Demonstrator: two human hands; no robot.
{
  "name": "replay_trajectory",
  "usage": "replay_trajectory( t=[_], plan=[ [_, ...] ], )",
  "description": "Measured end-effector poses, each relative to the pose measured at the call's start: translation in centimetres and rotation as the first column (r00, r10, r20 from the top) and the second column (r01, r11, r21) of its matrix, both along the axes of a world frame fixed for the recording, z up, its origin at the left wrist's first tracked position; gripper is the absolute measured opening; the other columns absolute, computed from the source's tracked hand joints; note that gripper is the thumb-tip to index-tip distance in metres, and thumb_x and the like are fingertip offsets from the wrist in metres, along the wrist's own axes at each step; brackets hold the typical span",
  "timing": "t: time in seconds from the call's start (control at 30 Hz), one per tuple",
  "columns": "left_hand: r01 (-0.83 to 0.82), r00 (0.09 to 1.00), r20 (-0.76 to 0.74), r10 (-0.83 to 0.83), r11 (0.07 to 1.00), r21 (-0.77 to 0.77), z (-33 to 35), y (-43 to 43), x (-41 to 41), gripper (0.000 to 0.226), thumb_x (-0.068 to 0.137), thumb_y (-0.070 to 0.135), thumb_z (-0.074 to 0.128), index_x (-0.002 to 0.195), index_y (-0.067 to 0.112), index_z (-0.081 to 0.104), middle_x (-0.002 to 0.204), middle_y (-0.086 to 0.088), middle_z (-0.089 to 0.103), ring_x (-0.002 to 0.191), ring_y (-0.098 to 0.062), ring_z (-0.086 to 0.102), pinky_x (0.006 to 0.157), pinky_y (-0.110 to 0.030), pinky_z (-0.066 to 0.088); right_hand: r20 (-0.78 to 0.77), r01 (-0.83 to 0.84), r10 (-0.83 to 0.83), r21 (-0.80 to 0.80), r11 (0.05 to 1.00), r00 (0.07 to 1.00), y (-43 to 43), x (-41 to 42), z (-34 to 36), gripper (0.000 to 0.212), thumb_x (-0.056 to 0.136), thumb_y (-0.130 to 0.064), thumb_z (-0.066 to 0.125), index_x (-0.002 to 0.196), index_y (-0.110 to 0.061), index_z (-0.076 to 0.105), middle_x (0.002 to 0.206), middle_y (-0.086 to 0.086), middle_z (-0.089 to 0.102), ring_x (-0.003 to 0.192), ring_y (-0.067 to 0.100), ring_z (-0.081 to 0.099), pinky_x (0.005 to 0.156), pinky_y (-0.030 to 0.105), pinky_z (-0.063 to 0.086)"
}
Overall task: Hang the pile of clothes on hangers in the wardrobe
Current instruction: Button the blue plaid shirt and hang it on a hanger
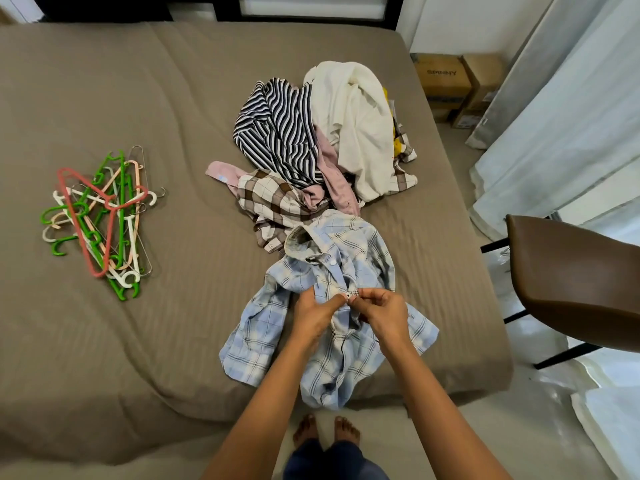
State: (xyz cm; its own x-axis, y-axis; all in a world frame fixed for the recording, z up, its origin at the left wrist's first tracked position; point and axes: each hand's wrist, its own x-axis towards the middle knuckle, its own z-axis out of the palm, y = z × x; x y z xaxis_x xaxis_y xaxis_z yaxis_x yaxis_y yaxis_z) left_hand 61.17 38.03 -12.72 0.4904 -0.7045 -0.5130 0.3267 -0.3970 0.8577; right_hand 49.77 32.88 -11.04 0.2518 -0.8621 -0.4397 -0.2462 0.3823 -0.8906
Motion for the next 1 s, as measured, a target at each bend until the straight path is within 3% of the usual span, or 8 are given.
replay_trajectory(
  t=[0.23, 0.3, 0.43, 0.6, 0.73, 0.83, 0.93, 1.0],
  plan=[
    [0.080, 0.993, 0.083, -0.085, 0.995, 0.064, -0.2, 0.1, -0.1, 0.026, 0.081, 0.014, 0.071, 0.106, 0.012, 0.065, 0.100, -0.002, 0.072, 0.093, -0.017, 0.068, 0.087, -0.038, 0.054, -0.070, -0.004, 0.007, 0.033, 0.999, 0.998, -0.2, -0.2, -0.7, 0.002, 0.078, -0.001, 0.073, 0.077, 0.000, 0.072, 0.065, 0.016, 0.068, 0.059, 0.022, 0.063, 0.067, 0.040, 0.053],
    [0.088, 0.988, 0.123, -0.098, 0.992, 0.087, 0.0, 0.1, -0.2, 0.023, 0.082, 0.013, 0.070, 0.104, 0.014, 0.063, 0.099, 0.001, 0.070, 0.093, -0.017, 0.067, 0.085, -0.035, 0.054, -0.083, -0.007, 0.010, 0.035, 0.999, 0.996, -0.2, -0.3, -0.7, 0.002, 0.078, -0.002, 0.074, 0.078, 0.000, 0.072, 0.067, 0.016, 0.069, 0.061, 0.023, 0.064, 0.070, 0.042, 0.055],
    [0.111, 0.946, 0.290, -0.143, 0.986, 0.123, 0.5, 0.0, -0.3, 0.026, 0.083, 0.011, 0.067, 0.108, 0.012, 0.062, 0.095, 0.003, 0.066, 0.087, -0.012, 0.061, 0.065, -0.013, 0.044, -0.101, -0.014, 0.012, -0.016, 1.000, 0.995, 0.1, -0.3, -0.4, 0.007, 0.075, -0.007, 0.077, 0.074, -0.012, 0.073, 0.069, 0.011, 0.071, 0.066, 0.024, 0.068, 0.070, 0.039, 0.058],
    [0.128, 0.877, 0.440, -0.195, 0.976, 0.177, 0.4, -0.1, -0.2, 0.038, 0.080, 0.023, 0.070, 0.115, 0.011, 0.060, 0.107, -0.005, 0.067, 0.098, -0.021, 0.061, 0.078, -0.026, 0.046, -0.026, -0.007, 0.007, -0.001, 1.000, 1.000, 0.5, -0.4, 0.5, 0.009, 0.082, -0.001, 0.066, 0.080, -0.006, 0.072, 0.066, 0.009, 0.071, 0.061, 0.021, 0.069, 0.060, 0.028, 0.057],
    [0.143, 0.886, 0.422, -0.192, 0.979, 0.144, 0.4, 0.0, -0.1, 0.038, 0.077, 0.020, 0.073, 0.112, 0.010, 0.061, 0.102, -0.001, 0.067, 0.093, -0.016, 0.061, 0.076, -0.023, 0.045, 0.065, 0.065, -0.073, 0.118, 0.991, 0.995, 0.8, -0.4, 0.7, 0.005, 0.084, 0.004, 0.062, 0.083, 0.005, 0.067, 0.061, 0.014, 0.066, 0.049, 0.020, 0.062, 0.052, 0.027, 0.056],
    [0.087, 0.923, 0.359, -0.142, 0.982, 0.167, 0.2, 0.0, -0.1, 0.023, 0.072, 0.017, 0.075, 0.092, 0.012, 0.066, 0.087, -0.002, 0.069, 0.082, -0.018, 0.064, 0.068, -0.025, 0.048, 0.028, 0.076, -0.080, 0.102, 0.992, 0.996, 1.2, -0.3, 0.1, 0.004, 0.082, 0.003, 0.066, 0.082, 0.006, 0.069, 0.064, 0.016, 0.068, 0.051, 0.020, 0.062, 0.052, 0.026, 0.055],
    [-0.048, 0.984, 0.175, 0.018, 0.984, 0.169, 0.1, 0.2, -0.4, 0.015, 0.065, 0.022, 0.076, 0.066, 0.014, 0.063, 0.063, 0.000, 0.065, 0.061, -0.018, 0.060, 0.059, -0.029, 0.045, -0.093, 0.054, -0.060, -0.062, 0.997, 0.994, 1.7, 0.2, -0.4, 0.003, 0.079, -0.006, 0.072, 0.078, -0.003, 0.073, 0.065, 0.009, 0.071, 0.056, 0.016, 0.066, 0.053, 0.024, 0.053],
    [-0.101, 0.994, 0.052, 0.093, 0.980, 0.171, 0.1, 0.2, -0.7, 0.016, 0.065, 0.022, 0.078, 0.069, 0.011, 0.068, 0.066, -0.003, 0.069, 0.062, -0.018, 0.064, 0.060, -0.029, 0.049, -0.221, 0.019, -0.069, -0.222, 0.975, 0.973, 2.0, 0.6, -0.5, 0.006, 0.079, -0.013, 0.074, 0.075, -0.008, 0.072, 0.064, 0.002, 0.070, 0.058, 0.012, 0.066, 0.055, 0.025, 0.053]
  ],
)
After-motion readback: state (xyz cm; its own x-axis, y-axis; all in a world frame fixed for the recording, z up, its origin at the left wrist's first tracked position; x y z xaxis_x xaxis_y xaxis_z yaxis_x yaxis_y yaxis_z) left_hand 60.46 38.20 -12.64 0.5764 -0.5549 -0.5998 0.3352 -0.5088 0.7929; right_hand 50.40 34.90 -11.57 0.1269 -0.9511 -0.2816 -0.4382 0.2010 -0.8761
